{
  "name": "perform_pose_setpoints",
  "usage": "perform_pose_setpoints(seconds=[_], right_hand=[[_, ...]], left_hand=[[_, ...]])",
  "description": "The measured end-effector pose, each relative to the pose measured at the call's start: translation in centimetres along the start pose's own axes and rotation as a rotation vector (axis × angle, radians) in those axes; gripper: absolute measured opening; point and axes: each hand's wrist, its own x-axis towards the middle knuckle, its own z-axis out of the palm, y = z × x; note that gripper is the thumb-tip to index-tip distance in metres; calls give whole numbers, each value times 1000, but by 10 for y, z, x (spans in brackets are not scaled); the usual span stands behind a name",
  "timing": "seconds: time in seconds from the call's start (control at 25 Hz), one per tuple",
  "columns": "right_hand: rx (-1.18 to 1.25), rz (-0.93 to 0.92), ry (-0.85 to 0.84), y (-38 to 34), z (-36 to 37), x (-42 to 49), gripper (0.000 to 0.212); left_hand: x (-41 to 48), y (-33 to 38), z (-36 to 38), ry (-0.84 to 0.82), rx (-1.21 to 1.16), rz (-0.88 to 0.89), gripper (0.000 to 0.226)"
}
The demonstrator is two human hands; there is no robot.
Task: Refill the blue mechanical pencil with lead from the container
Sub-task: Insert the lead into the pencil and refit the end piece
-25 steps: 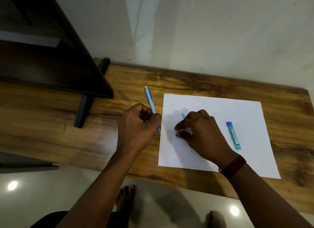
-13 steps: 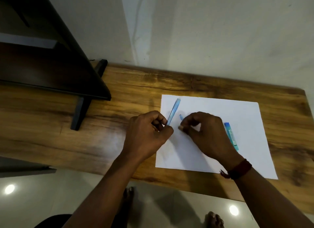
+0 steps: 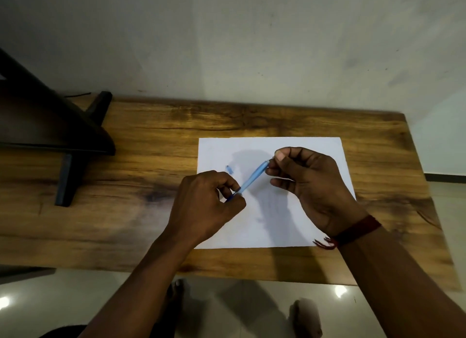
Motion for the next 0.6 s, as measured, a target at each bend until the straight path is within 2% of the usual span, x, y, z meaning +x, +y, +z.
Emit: perform_pose_setpoints(seconds=[0.4,0.6], right_hand=[[-35,29,-1,2,-10,2,10],[0,69,-53,4,-6,4,10]], left_hand=[[1,7,6,8,-6,32,14],[-1,-1,0,14,-6,57,14]])
